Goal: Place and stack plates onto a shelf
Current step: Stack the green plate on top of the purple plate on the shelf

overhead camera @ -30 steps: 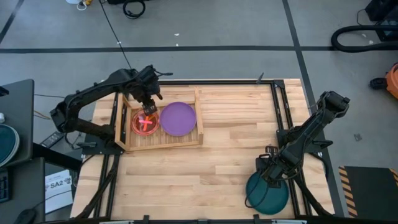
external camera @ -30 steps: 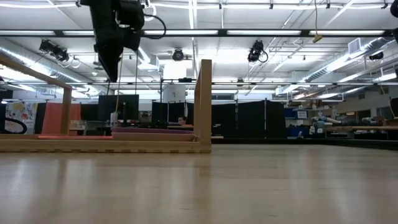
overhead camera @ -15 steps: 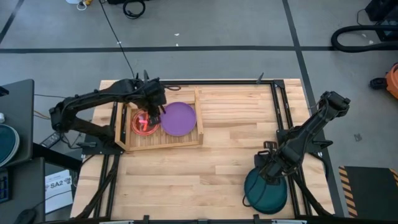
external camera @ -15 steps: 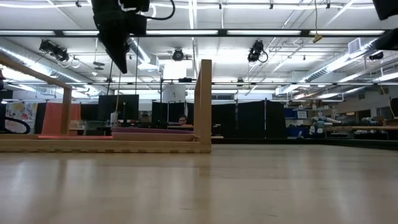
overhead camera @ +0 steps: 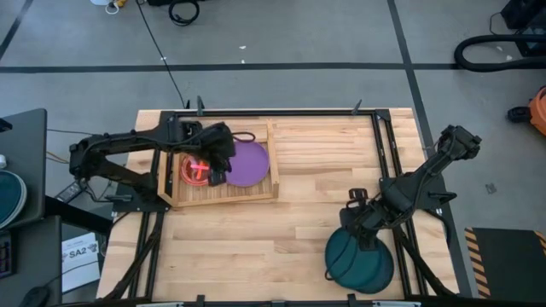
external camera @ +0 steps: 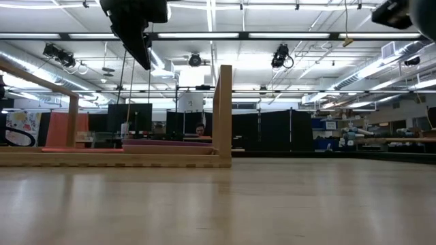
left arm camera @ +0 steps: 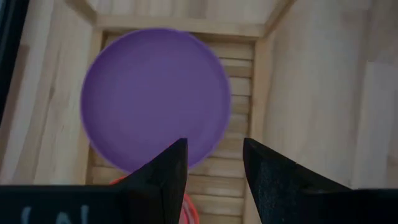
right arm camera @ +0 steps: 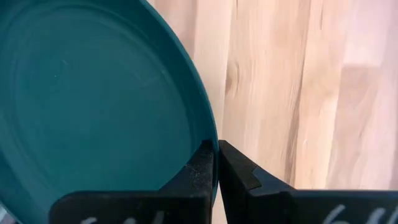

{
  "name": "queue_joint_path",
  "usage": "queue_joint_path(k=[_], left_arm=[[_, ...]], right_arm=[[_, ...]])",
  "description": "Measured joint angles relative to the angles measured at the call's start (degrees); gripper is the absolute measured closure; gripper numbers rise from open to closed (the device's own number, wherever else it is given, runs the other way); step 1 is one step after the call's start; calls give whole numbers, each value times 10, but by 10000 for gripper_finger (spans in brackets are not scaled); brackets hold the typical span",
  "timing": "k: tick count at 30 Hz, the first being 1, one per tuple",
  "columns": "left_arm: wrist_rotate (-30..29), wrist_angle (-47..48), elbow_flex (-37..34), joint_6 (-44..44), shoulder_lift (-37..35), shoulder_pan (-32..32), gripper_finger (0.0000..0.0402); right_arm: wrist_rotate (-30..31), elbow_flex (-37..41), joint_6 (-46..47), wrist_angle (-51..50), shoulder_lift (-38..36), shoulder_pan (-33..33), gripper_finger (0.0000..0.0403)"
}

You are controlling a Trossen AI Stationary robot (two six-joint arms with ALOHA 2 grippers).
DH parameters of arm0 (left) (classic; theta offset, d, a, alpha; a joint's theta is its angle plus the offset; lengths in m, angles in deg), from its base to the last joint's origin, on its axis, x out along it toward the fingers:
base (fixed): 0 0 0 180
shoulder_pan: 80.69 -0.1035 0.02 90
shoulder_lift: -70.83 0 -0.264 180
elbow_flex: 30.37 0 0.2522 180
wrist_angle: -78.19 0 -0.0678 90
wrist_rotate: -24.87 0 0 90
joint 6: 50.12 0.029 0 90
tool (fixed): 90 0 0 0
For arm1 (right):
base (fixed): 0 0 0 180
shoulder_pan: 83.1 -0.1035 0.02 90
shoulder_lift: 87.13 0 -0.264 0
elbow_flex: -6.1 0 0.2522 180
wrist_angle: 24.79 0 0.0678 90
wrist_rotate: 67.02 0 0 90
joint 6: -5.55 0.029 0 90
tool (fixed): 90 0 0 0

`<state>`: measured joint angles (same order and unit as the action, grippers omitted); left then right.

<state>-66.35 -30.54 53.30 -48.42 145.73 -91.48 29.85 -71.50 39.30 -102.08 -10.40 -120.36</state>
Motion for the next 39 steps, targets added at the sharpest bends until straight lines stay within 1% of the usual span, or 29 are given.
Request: queue_joint_path(k=[2,5,10,17,21,25,30,35,39], left_arm=[[0,-8,0,-1,0,15,239],[0,-37,0,-32,0,36,239],[0,-87,0,-93,0,70,239],[0,-151,0,-139,0,107,239],[0,-193,0,-168,1,124,239],[-9,-248,0,-203,1,138,239],[-33,-317,0,-237,1,153,239],[-60,-364,0,-240,1,159,239],[-83,-377,0,-240,1,159,239]], right_arm=[[13,-15,-18,3,0,8,386],[39,-36,-52,15,0,19,386],[105,-58,-84,56,0,46,386],[178,-60,-79,106,0,101,386],[206,-60,-62,130,0,134,386],[222,-60,-31,157,0,165,386],[225,-60,-4,188,0,201,386],[226,-60,-3,194,0,235,386],[227,-60,8,196,0,258,386]])
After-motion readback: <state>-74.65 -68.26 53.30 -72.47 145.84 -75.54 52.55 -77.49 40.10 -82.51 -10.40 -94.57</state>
